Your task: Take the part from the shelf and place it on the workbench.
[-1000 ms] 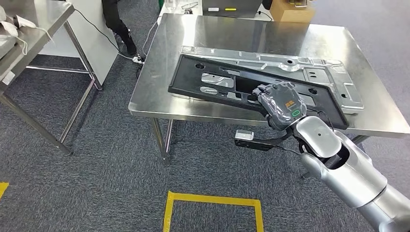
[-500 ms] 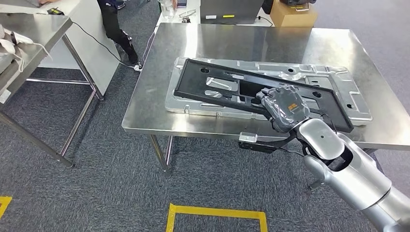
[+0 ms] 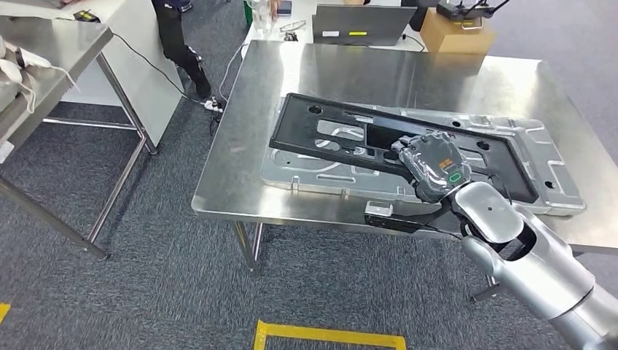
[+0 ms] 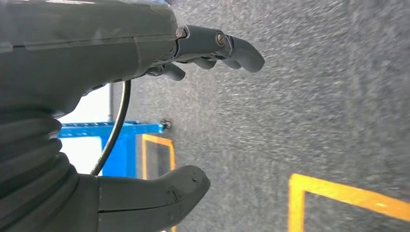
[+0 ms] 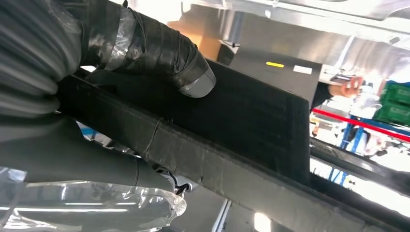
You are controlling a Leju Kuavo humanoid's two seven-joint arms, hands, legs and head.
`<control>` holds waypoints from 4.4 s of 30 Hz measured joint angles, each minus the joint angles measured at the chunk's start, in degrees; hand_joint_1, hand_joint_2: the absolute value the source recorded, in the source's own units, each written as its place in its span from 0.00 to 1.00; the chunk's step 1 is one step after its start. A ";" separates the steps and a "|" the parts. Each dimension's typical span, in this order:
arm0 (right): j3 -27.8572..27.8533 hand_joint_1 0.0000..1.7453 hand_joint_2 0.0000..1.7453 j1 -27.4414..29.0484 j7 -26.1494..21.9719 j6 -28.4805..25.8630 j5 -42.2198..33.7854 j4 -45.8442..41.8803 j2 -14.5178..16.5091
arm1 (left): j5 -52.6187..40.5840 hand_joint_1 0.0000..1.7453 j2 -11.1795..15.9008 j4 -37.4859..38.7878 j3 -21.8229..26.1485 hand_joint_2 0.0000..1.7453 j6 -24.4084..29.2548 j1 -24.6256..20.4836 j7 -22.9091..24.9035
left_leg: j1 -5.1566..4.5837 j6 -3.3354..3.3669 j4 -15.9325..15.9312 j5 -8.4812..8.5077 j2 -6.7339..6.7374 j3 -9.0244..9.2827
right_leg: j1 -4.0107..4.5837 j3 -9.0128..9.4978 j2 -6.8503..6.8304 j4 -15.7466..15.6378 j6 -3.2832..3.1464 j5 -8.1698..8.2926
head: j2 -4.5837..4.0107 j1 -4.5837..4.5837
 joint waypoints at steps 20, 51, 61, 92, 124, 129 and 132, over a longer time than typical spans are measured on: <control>-0.82 1.00 1.00 0.71 -0.17 0.81 -0.02 0.50 -0.27 | 0.00 0.00 0.05 0.00 -0.02 1.00 0.11 -0.10 0.00 | -0.32 -2.36 10.86 -4.55 0.13 -6.34 | 0.74 4.13 0.04 -11.55 -3.44 5.72 | 0.00 -0.01; 6.12 1.00 1.00 3.11 -2.10 0.87 0.32 11.51 7.63 | 0.00 0.00 1.27 1.54 0.07 1.00 1.70 -1.01 -0.23 | 0.07 -2.94 9.02 -2.20 0.03 -5.82 | 0.10 2.42 -0.05 -12.17 -2.92 7.73 | 0.00 0.09; 8.72 1.00 1.00 3.20 -2.78 0.77 0.17 14.76 9.69 | 0.00 0.00 1.81 2.60 0.11 1.00 2.09 -1.23 -0.37 | -0.41 -2.36 0.43 1.91 -0.18 -2.79 | 0.65 3.17 -0.10 -12.20 -3.11 6.69 | 0.00 0.11; 11.09 0.00 0.00 1.29 -3.54 -0.08 -1.07 17.82 12.19 | 0.26 0.00 2.65 6.18 1.90 0.00 2.48 -1.72 -0.22 | -0.49 -1.62 0.51 1.68 -0.13 -2.61 | 0.56 3.52 -0.06 -12.66 -1.76 6.71 | 0.00 0.12; 7.88 0.00 0.00 3.90 -3.39 -6.55 -3.49 -5.83 10.28 | 0.00 0.00 1.06 4.17 3.42 0.00 0.81 -1.66 -0.06 | 0.01 -0.13 -0.92 3.21 0.52 -2.54 | -0.24 -2.16 0.01 2.14 0.13 -2.03 | 0.00 0.11; 8.18 0.00 0.00 4.38 -2.93 -5.30 -1.74 -8.46 11.74 | 0.31 0.00 0.46 2.39 4.46 0.00 -0.91 -1.65 0.05 | 0.24 -1.35 0.55 3.59 0.45 -3.89 | -1.12 4.48 0.20 -9.14 0.57 3.60 | 0.00 0.12; 9.45 0.00 0.00 3.52 -1.33 -3.57 -0.28 -8.37 16.10 | 0.97 0.00 -1.01 -1.64 5.72 0.00 -4.79 -1.64 0.65 | 0.10 -2.83 0.83 4.22 0.45 -4.45 | -0.60 5.00 0.73 -11.40 -0.44 4.79 | 0.00 0.10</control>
